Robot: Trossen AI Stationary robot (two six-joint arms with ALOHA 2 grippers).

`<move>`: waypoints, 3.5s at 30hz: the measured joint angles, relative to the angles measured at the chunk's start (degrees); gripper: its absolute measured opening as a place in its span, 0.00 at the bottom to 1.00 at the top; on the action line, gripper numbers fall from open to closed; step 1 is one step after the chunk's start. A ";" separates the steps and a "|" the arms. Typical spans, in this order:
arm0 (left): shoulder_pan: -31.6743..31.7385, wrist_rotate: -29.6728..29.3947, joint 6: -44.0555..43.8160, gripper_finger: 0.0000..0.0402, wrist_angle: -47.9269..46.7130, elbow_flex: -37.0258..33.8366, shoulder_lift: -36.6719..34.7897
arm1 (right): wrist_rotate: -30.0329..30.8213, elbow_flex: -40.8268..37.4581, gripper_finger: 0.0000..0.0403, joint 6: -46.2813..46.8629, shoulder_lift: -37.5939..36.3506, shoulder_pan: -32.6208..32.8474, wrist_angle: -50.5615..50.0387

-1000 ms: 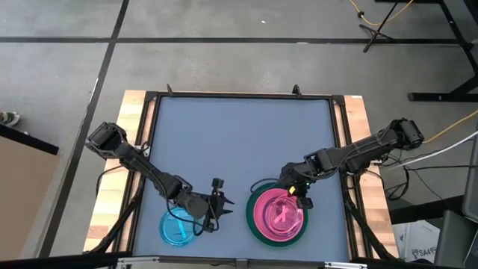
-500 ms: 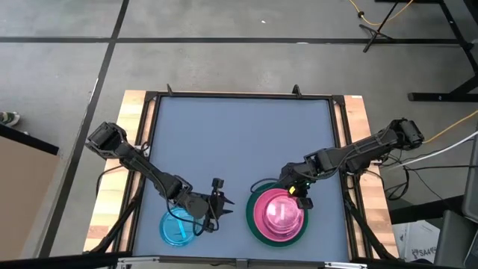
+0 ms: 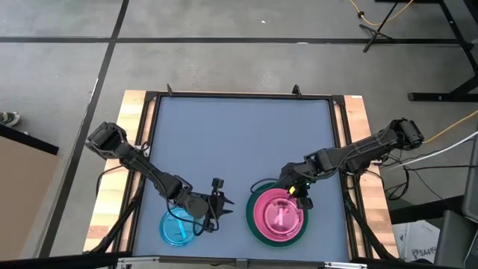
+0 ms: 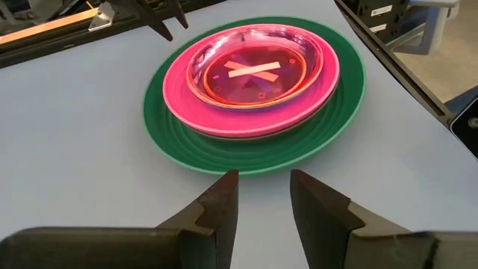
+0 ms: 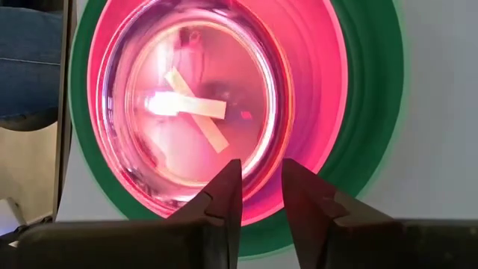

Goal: Stack plastic plates
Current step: Stack the blue plate on top of the light pink plate

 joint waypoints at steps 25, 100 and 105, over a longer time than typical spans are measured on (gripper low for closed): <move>0.00 3.36 -27.02 0.29 -24.35 -0.04 -9.76 | 1.68 -0.02 0.22 -0.07 0.02 -0.02 -0.02; -9.70 30.58 -64.08 0.01 -35.15 -14.38 -11.78 | 4.68 -0.02 0.22 -0.64 0.02 -0.01 -0.01; -9.70 27.59 -63.95 0.00 -30.86 -14.38 -11.78 | 4.68 -0.02 0.22 -0.64 0.02 -0.02 0.00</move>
